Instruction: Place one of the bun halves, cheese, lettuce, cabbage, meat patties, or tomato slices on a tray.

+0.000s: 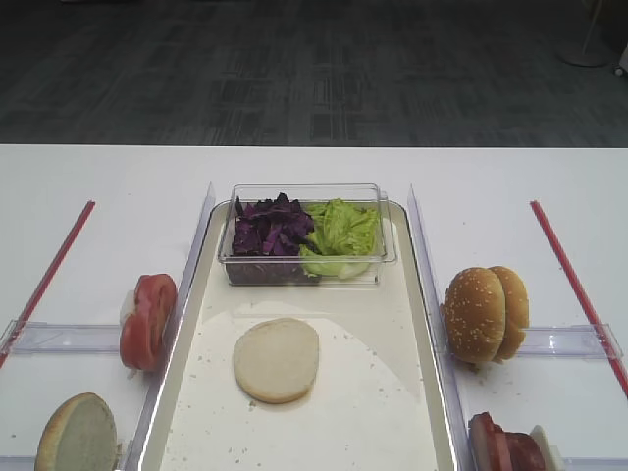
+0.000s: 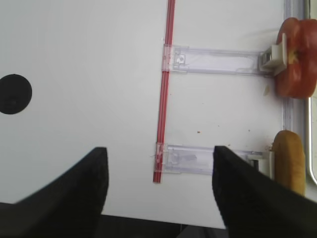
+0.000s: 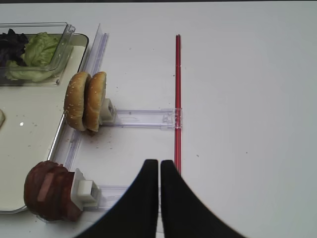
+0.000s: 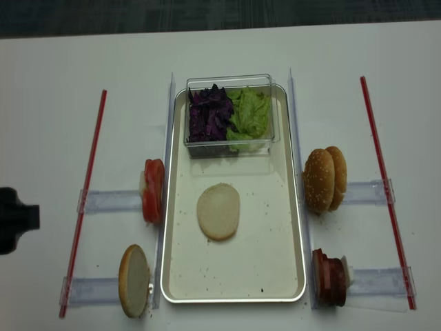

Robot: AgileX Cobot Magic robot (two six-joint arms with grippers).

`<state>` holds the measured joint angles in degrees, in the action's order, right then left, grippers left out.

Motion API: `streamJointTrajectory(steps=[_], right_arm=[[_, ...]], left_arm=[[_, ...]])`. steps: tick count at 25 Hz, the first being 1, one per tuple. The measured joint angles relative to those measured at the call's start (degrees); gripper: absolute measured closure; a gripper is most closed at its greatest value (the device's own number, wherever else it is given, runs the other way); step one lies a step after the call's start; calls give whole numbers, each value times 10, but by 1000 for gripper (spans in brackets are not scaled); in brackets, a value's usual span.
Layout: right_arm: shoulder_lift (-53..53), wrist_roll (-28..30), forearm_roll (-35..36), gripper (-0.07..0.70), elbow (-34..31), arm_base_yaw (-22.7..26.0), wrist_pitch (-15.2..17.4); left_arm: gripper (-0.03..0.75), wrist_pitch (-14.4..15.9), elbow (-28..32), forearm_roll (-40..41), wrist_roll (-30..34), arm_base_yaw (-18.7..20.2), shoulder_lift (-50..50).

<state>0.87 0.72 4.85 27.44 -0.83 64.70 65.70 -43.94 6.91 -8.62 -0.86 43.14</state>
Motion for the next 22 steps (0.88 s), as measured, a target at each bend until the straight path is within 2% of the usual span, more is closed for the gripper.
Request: streamJointTrajectory(steps=[13, 22], right_arm=[[0, 0, 0, 148, 0, 0, 0], [0, 0, 0, 148, 0, 0, 0]], left_arm=[[295, 6, 118, 2, 17, 0, -235], [295, 15, 158, 1, 23, 0, -374]])
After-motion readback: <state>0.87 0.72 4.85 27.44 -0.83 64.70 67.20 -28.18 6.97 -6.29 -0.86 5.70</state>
